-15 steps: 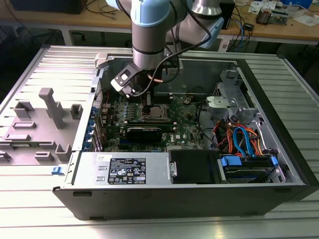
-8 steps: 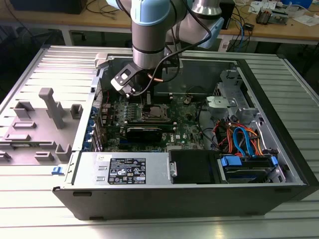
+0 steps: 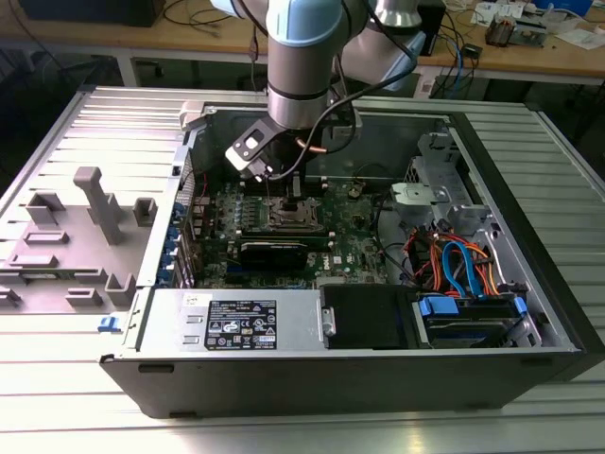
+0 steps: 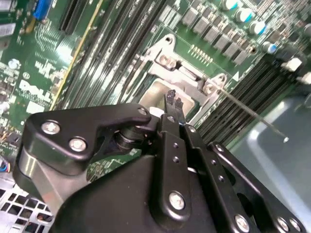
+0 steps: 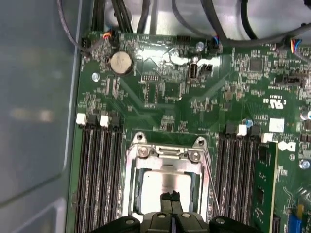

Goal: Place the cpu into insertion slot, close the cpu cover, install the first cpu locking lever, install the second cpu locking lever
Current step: 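Close the cpu cover, then install the first cpu locking lever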

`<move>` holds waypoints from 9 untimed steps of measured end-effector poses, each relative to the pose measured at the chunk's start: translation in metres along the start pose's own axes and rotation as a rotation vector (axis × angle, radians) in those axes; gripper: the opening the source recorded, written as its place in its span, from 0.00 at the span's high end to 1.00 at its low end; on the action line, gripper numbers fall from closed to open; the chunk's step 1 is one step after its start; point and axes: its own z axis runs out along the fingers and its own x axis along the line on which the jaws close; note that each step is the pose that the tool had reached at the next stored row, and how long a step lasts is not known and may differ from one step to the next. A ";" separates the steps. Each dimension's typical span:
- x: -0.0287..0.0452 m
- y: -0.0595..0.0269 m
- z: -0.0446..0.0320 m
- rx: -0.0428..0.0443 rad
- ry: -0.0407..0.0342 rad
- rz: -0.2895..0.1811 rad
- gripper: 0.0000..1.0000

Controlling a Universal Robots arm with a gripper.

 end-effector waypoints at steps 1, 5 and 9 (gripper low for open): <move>0.0000 0.0000 0.0000 0.0000 0.0000 0.000 0.89; 0.0000 0.0006 0.0000 0.0000 -0.0001 0.000 0.89; 0.0000 0.0006 0.0000 0.0000 0.0000 0.000 0.89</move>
